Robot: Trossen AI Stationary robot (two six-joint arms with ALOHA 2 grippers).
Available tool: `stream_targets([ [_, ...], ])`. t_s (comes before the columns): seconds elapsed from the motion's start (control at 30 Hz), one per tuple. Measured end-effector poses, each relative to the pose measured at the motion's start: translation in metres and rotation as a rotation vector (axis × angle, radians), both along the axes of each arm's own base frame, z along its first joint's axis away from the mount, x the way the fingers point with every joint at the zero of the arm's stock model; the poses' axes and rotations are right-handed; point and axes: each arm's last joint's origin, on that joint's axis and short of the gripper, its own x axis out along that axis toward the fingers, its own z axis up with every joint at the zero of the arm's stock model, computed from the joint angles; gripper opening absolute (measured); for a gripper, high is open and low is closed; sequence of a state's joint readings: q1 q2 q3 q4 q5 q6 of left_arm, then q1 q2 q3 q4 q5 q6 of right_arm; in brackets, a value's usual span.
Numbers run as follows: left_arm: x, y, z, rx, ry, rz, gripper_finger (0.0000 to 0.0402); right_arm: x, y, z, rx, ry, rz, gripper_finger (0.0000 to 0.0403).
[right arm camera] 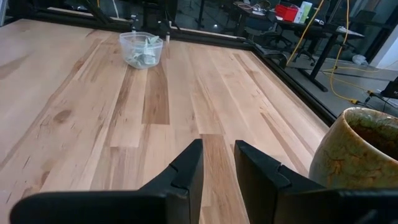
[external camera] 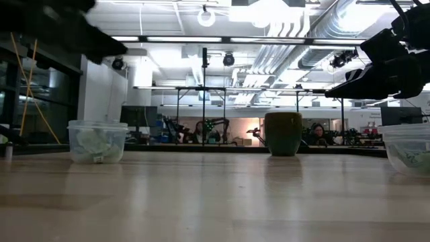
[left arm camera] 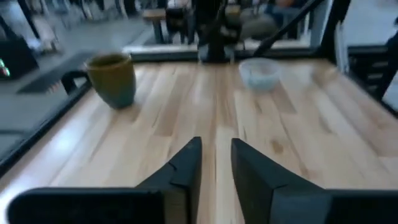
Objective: Pick and place Stevia / Truvia into bins
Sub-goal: Return to Home Position
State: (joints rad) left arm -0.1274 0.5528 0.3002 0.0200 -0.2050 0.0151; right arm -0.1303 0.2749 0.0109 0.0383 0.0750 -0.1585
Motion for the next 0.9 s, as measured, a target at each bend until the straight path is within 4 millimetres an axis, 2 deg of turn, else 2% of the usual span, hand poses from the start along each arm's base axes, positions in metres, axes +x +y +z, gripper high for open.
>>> stream_targets([
  [0.17, -0.038, -0.003, -0.009, 0.009, -0.129, -0.071, 0.0082, 0.0, 0.0, 0.0, 0.0, 0.0, 0.0, 0.0083],
  [0.33, -0.056, -0.004, -0.022, 0.041, -0.143, -0.118, 0.0022, 0.0, 0.0, 0.0, 0.0, 0.001, -0.001, 0.0083],
  [0.43, -0.057, -0.004, -0.024, 0.06, -0.155, -0.113, 0.0023, 0.0, 0.0, 0.0, 0.0, -0.004, 0.008, 0.0083],
  [0.6, -0.056, -0.001, -0.028, 0.041, -0.142, -0.006, 0.007, 0.002, 0.002, 0.01, -0.019, -0.1, 0.087, 0.0083],
  [0.67, -0.055, -0.001, -0.03, 0.033, -0.13, -0.004, 0.0075, 0.002, 0.004, 0.013, -0.017, -0.133, 0.133, 0.0083],
  [0.9, -0.055, -0.002, -0.029, 0.053, -0.138, -0.03, 0.0024, -0.001, 0.009, 0.013, 0.058, -0.146, 0.317, 0.0083],
])
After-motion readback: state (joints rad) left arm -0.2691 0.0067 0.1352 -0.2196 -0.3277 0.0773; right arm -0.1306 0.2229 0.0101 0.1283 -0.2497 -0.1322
